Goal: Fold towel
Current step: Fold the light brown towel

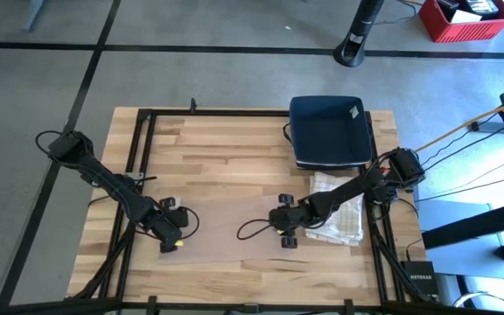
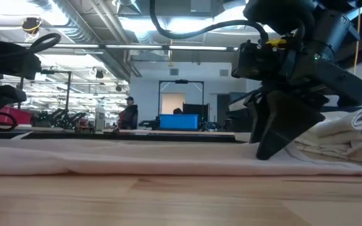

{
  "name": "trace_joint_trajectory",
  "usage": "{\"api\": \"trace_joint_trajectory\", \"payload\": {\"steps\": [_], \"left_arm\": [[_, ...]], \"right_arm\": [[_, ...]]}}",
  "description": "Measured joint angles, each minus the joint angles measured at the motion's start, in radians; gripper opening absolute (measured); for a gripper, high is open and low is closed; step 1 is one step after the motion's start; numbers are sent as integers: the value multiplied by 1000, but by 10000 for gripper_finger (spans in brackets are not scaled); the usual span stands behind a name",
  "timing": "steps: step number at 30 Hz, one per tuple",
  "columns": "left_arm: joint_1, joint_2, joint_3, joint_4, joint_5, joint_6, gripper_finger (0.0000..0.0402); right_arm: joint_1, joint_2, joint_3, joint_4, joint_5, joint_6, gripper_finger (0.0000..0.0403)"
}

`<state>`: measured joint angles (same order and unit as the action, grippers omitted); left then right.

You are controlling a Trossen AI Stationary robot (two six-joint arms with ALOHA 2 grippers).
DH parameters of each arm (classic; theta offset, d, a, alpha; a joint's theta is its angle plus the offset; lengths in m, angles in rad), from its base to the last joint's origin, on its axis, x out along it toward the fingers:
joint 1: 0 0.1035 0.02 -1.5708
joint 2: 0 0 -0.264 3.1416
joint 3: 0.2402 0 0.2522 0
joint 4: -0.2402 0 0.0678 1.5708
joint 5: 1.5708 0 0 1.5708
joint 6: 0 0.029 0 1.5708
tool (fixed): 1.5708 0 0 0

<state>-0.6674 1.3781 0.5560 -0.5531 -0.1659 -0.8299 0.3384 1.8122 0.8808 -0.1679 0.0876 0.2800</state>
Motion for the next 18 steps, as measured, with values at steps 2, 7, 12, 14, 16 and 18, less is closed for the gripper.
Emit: {"api": "trace_joint_trajectory", "payload": {"steps": [2,7,12,14,16,18], "left_arm": [[0,0,0,1,1,0,136],[5,-1,0,3,5,0,153],[24,-23,29,-24,52,7,204],[28,-36,47,-44,60,-7,217],[25,-45,67,-46,58,-33,224],[12,-41,66,-65,54,-55,226]], "right_arm": [[1,1,-1,4,7,4,135],[1,3,-2,13,25,7,121],[1,3,-3,14,33,7,149],[1,3,-4,14,33,7,170],[1,3,-4,13,33,10,192],[1,4,-4,13,34,11,211]]}}
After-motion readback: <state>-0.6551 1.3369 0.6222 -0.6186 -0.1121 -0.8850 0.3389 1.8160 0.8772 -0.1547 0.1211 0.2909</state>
